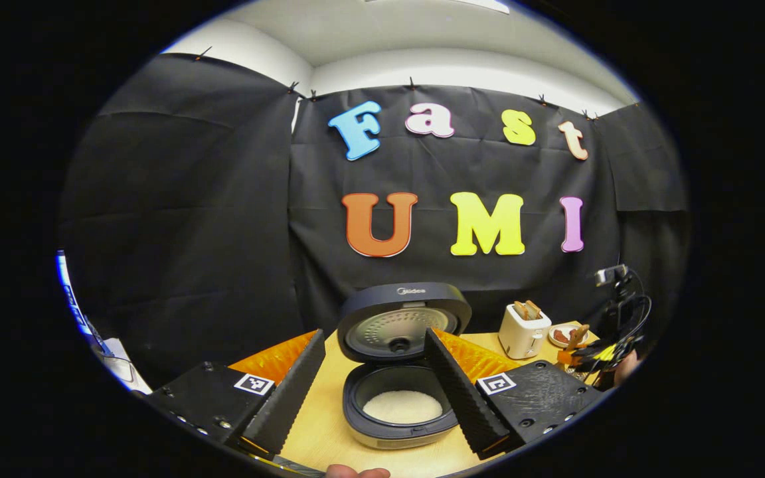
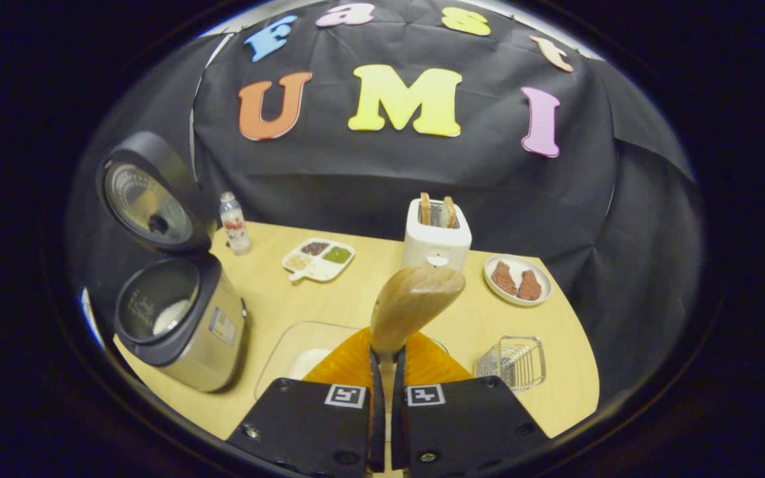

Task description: Close the left gripper, press the button to open the rice cooker; take a wooden spoon from the chopstick holder with the right hand, scoop a spoonful of rice and pour it into the rice cooker, then put the wooden spoon back into the chopstick holder.

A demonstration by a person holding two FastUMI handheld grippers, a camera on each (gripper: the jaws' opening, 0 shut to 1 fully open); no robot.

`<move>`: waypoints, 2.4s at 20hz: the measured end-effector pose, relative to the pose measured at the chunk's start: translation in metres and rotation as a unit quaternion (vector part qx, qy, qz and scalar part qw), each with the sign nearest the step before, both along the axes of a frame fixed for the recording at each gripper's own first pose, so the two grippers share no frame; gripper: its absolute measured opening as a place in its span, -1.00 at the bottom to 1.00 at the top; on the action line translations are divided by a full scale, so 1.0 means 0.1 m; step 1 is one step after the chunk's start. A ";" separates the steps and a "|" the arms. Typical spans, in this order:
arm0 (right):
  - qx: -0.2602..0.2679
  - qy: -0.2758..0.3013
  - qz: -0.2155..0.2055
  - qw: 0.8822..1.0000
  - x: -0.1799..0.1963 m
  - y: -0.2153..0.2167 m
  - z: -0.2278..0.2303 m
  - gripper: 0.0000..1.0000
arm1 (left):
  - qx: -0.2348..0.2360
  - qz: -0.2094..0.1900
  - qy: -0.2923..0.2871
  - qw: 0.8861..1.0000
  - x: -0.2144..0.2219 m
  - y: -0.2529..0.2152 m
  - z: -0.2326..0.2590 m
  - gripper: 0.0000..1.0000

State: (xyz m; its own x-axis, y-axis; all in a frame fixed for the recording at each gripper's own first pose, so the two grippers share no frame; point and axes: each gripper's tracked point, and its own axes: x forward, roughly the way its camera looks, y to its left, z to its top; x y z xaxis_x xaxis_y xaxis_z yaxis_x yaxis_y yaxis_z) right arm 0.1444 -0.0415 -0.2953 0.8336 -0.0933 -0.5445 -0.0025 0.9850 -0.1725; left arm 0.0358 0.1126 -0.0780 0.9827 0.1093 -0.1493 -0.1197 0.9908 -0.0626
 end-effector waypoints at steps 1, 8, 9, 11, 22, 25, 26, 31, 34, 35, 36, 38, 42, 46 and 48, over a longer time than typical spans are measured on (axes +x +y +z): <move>-0.016 0.004 0.005 1.000 0.01 0.02 -0.10 -0.82 | -0.001 0.006 0.002 1.000 -0.05 0.07 -0.01 0.92; -0.065 0.005 0.001 0.998 0.07 0.03 -0.44 -0.78 | 0.006 0.024 0.014 1.000 -0.27 0.24 -0.02 0.89; -0.060 0.006 0.003 0.998 0.08 0.06 -0.46 -0.78 | 0.007 0.023 0.016 1.000 -0.28 0.23 -0.02 0.90; -0.028 0.016 0.010 0.999 0.06 0.19 -0.50 -0.82 | 0.007 0.023 0.020 1.000 -0.28 0.23 -0.02 0.89; 0.206 0.064 -0.007 0.976 0.03 0.63 -0.52 -0.80 | 0.011 0.042 0.029 0.999 -0.30 0.27 -0.04 0.90; 0.263 0.072 -0.013 0.962 0.03 0.61 -0.46 -0.82 | 0.013 0.035 0.027 0.999 -0.32 0.26 -0.02 0.90; 0.283 0.072 -0.014 0.956 0.02 0.60 -0.43 -0.82 | 0.018 0.035 0.028 0.999 -0.32 0.28 -0.03 0.89; 0.402 0.074 -0.051 0.911 -0.04 0.44 -0.39 -0.82 | 0.012 0.036 0.029 0.999 -0.32 0.27 -0.02 0.89; 0.455 0.067 -0.081 0.884 -0.06 0.26 -0.38 -0.82 | 0.011 0.032 0.029 0.999 -0.32 0.26 -0.02 0.89; 0.467 0.060 -0.091 0.877 -0.07 0.20 -0.37 -0.83 | 0.011 0.030 0.029 0.999 -0.32 0.26 -0.02 0.89; 0.481 0.052 -0.101 0.869 -0.08 0.12 -0.33 -0.82 | 0.011 0.028 0.030 0.999 -0.31 0.25 -0.02 0.89; 0.507 0.040 -0.120 0.853 -0.09 0.01 -0.23 -0.82 | 0.012 0.023 0.030 0.999 -0.31 0.25 -0.01 0.89; 0.523 0.002 -0.120 0.844 -0.10 -0.06 0.20 -0.82 | 0.009 0.015 0.023 1.000 -0.31 0.23 -0.01 0.89; 0.539 -0.018 -0.087 0.838 -0.12 0.25 0.77 -0.82 | 0.012 0.001 0.010 1.000 -0.30 0.21 -0.04 0.89; 0.544 -0.022 -0.059 0.836 -0.16 0.55 1.05 -0.83 | 0.014 -0.009 0.006 1.000 -0.30 0.21 -0.10 0.89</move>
